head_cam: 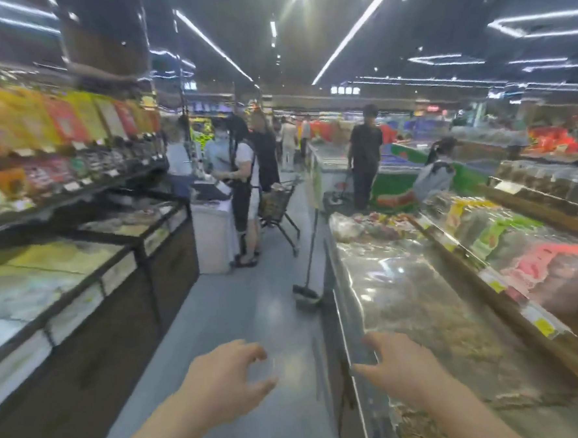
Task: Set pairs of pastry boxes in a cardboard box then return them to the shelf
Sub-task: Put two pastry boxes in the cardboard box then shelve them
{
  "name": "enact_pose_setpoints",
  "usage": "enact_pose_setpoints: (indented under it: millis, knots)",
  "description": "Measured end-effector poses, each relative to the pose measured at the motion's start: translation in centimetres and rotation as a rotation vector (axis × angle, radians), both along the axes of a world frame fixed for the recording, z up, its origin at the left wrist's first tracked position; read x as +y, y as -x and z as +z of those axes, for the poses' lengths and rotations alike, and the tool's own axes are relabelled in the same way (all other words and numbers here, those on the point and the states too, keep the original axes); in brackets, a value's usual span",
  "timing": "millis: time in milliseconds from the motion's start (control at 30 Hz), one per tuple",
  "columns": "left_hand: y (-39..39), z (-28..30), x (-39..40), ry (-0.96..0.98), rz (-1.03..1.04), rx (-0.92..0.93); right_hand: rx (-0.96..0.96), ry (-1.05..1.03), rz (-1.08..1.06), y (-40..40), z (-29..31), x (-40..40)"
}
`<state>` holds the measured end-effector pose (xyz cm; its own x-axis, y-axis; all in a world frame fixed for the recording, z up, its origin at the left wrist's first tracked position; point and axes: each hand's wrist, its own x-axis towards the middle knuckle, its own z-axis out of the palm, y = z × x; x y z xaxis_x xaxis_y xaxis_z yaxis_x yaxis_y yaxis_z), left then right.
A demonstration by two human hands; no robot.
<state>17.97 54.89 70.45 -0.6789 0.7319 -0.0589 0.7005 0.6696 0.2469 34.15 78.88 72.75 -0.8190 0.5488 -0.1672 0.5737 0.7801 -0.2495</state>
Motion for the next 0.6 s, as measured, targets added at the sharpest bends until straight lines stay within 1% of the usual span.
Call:
enact_pose_setpoints:
  millis: [100, 200, 367, 600]
  knots:
    - [2.8, 1.0, -6.0, -0.023, 0.115, -0.025, 0.033, -0.007, 0.132, 6.1, 0.7, -4.4]
    - [5.6, 0.9, -12.7, -0.036, 0.235, -0.037, 0.028, 0.015, 0.245, 12.0, 0.6, -9.8]
    - [10.0, -1.1, -24.3, -0.028, 0.432, -0.048, -0.021, 0.008, 0.413, 20.9, -1.1, -19.8]
    - [14.7, -5.7, -37.2, -0.041, 0.592, -0.147, -0.096, 0.037, 0.589, 30.7, -6.0, -32.2]
